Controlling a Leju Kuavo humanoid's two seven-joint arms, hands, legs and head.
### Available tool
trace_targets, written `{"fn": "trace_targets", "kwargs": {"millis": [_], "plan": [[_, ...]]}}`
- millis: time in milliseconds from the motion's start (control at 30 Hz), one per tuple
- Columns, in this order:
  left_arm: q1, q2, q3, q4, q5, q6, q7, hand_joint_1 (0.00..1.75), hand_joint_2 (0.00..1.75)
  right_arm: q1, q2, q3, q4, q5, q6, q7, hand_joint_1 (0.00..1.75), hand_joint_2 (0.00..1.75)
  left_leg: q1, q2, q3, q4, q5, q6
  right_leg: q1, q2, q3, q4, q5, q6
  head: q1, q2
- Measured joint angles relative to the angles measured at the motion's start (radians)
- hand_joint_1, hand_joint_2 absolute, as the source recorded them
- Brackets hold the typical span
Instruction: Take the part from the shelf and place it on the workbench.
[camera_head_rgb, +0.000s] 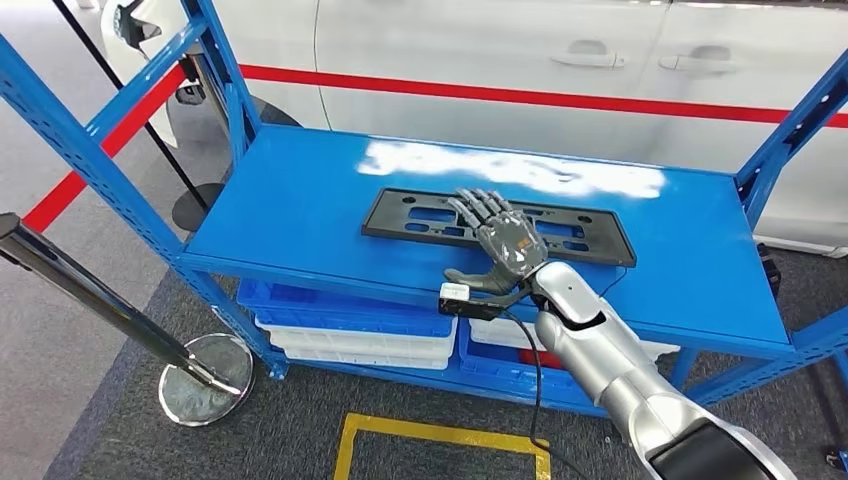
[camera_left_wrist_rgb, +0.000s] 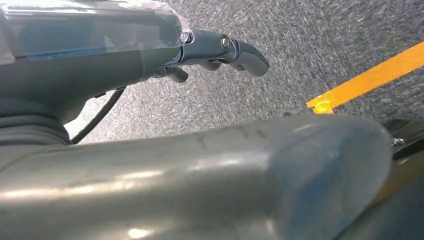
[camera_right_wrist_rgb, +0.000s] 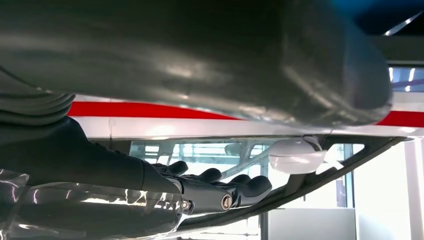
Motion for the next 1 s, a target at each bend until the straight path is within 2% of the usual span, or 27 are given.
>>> {"fn": "trace_targets", "kwargs": {"millis": [67,100,133,167,233,267,300,333,400,467,500,567,600,633,667,733,800,833,933,1000], "plan": [[0.001,0.000,0.000,0.000,0.000,-0.001,0.000,0.00,0.00,-0.007,-0.003,0.000,0.010,-0.001,0.002,0.000,0.00,0.00,0.001,0.000,-0.061,0.133,-0.061,-0.006,0.003,-0.001,0.000,0.001,-0.001,-0.005,0.000,0.000],[0.001,0.000,0.000,0.000,0.001,-0.001,0.000,0.00,0.00,-0.009,-0.003,0.000,0.017,-0.001,0.003,0.001,0.00,0.00,0.001,0.000,-0.086,0.184,-0.075,-0.007,0.004,-0.001,0.000,0.001,-0.001,-0.005,0.000,0.000],[0.002,0.000,0.000,0.000,0.003,-0.001,0.000,0.00,0.00,-0.012,-0.003,0.000,0.025,-0.001,0.004,0.001,0.00,0.00,0.001,0.000,-0.094,0.199,-0.070,-0.006,0.005,-0.002,0.000,0.001,-0.001,-0.006,0.000,0.000],[0.002,0.000,0.000,0.000,0.004,-0.002,0.000,0.00,0.00,-0.016,-0.003,0.001,0.034,0.000,0.005,0.002,0.00,0.00,0.001,0.000,-0.084,0.174,-0.047,-0.004,0.006,-0.002,0.000,0.002,-0.001,-0.006,0.000,0.000],[0.002,0.000,0.000,0.000,0.006,-0.002,0.000,0.00,0.00,-0.030,-0.003,0.001,0.049,0.003,0.005,0.004,0.00,0.00,0.000,0.000,-0.023,0.041,0.021,0.006,0.008,-0.001,0.002,0.002,-0.002,-0.004,0.000,0.000],[0.001,0.000,0.000,0.000,0.007,-0.002,0.000,0.00,0.00,-0.039,-0.003,0.001,0.056,0.006,0.005,0.007,0.00,0.00,-0.002,-0.001,0.007,-0.022,0.044,0.012,0.010,-0.001,0.002,0.004,-0.002,-0.001,0.000,0.000],[0.000,0.000,0.000,0.000,0.008,-0.002,0.000,0.00,0.00,-0.047,-0.003,0.002,0.065,0.012,0.004,0.011,0.00,0.44,-0.005,-0.001,0.026,-0.064,0.056,0.017,0.011,-0.001,0.001,0.004,-0.002,0.003,0.000,0.000],[0.000,0.000,0.000,0.000,0.008,-0.001,0.000,0.00,0.00,-0.056,-0.003,0.004,0.075,0.020,0.002,0.016,0.00,0.87,-0.007,-0.002,0.033,-0.083,0.057,0.022,0.011,-0.001,0.001,0.004,-0.001,0.009,0.000,0.000],[0.000,0.000,0.000,0.000,0.012,0.000,0.001,0.00,0.00,-0.076,-0.003,0.010,0.102,0.040,-0.001,0.030,0.00,1.75,-0.008,-0.003,0.034,-0.089,0.062,0.031,0.011,-0.001,-0.001,0.001,0.001,0.021,0.000,0.000],[-0.001,-0.001,0.001,0.000,0.016,0.002,0.003,0.00,0.00,-0.098,-0.001,0.015,0.131,0.055,-0.004,0.043,0.00,1.75,-0.003,-0.005,0.037,-0.101,0.071,0.042,0.010,-0.001,-0.012,0.025,-0.019,0.030,0.000,0.000],[-0.003,-0.003,0.001,0.000,0.017,0.004,0.005,0.00,0.00,-0.108,0.002,0.017,0.147,0.061,-0.006,0.048,0.00,1.75,-0.001,-0.005,0.038,-0.105,0.075,0.047,0.009,0.000,-0.029,0.065,-0.044,0.033,0.000,0.000],[-0.006,-0.005,0.001,0.000,0.019,0.008,0.007,0.00,0.00,-0.121,0.010,0.019,0.180,0.071,-0.011,0.054,0.00,1.75,-0.001,-0.007,0.036,-0.107,0.078,0.051,0.006,0.001,-0.087,0.193,-0.107,0.037,0.000,0.000],[-0.006,-0.005,0.002,0.000,0.019,0.009,0.008,0.00,0.00,-0.123,0.013,0.020,0.194,0.074,-0.013,0.054,0.00,1.75,-0.001,-0.008,0.036,-0.106,0.078,0.051,0.005,0.001,-0.113,0.249,-0.124,0.039,0.000,0.000],[-0.005,-0.006,0.002,0.000,0.020,0.010,0.008,0.00,0.00,-0.123,0.015,0.021,0.206,0.077,-0.015,0.054,0.00,1.75,-0.001,-0.010,0.036,-0.105,0.078,0.051,0.003,0.000,-0.126,0.276,-0.125,0.041,0.000,0.000],[-0.004,-0.006,0.002,0.000,0.020,0.010,0.009,0.00,0.00,-0.125,0.016,0.023,0.216,0.080,-0.017,0.055,0.00,1.75,-0.001,-0.012,0.036,-0.103,0.077,0.050,0.001,0.000,-0.121,0.264,-0.106,0.042,0.000,0.000],[-0.004,-0.009,0.002,0.000,0.020,0.012,0.009,0.00,0.00,-0.134,0.017,0.027,0.233,0.092,-0.022,0.061,0.00,1.75,0.000,-0.015,0.035,-0.097,0.073,0.044,-0.003,-0.001,-0.065,0.146,-0.040,0.042,0.000,0.000],[-0.005,-0.010,0.002,0.000,0.019,0.013,0.007,0.00,0.00,-0.150,0.021,0.029,0.253,0.106,-0.025,0.071,0.00,1.75,-0.004,-0.017,0.029,-0.087,0.068,0.034,-0.001,-0.003,-0.013,0.036,-0.005,0.037,0.000,0.000],[-0.005,-0.010,0.002,0.000,0.018,0.013,0.006,0.00,0.00,-0.157,0.023,0.030,0.263,0.110,-0.027,0.077,0.00,1.75,-0.006,-0.017,0.026,-0.085,0.068,0.029,0.002,-0.003,-0.005,0.015,-0.004,0.033,0.000,0.000],[-0.004,-0.010,0.002,0.000,0.016,0.012,0.004,0.00,0.00,-0.164,0.026,0.031,0.288,0.117,-0.034,0.085,0.00,1.75,-0.005,-0.015,0.021,-0.081,0.065,0.014,0.003,-0.003,-0.005,0.008,-0.003,0.016,0.000,0.000],[-0.005,-0.010,0.002,0.000,0.015,0.012,0.003,0.00,0.00,-0.169,0.022,0.031,0.297,0.117,-0.036,0.086,0.00,1.75,-0.003,-0.012,-0.002,-0.029,0.030,0.003,-0.001,-0.007,-0.004,0.004,0.000,0.003,0.000,0.000]]}}
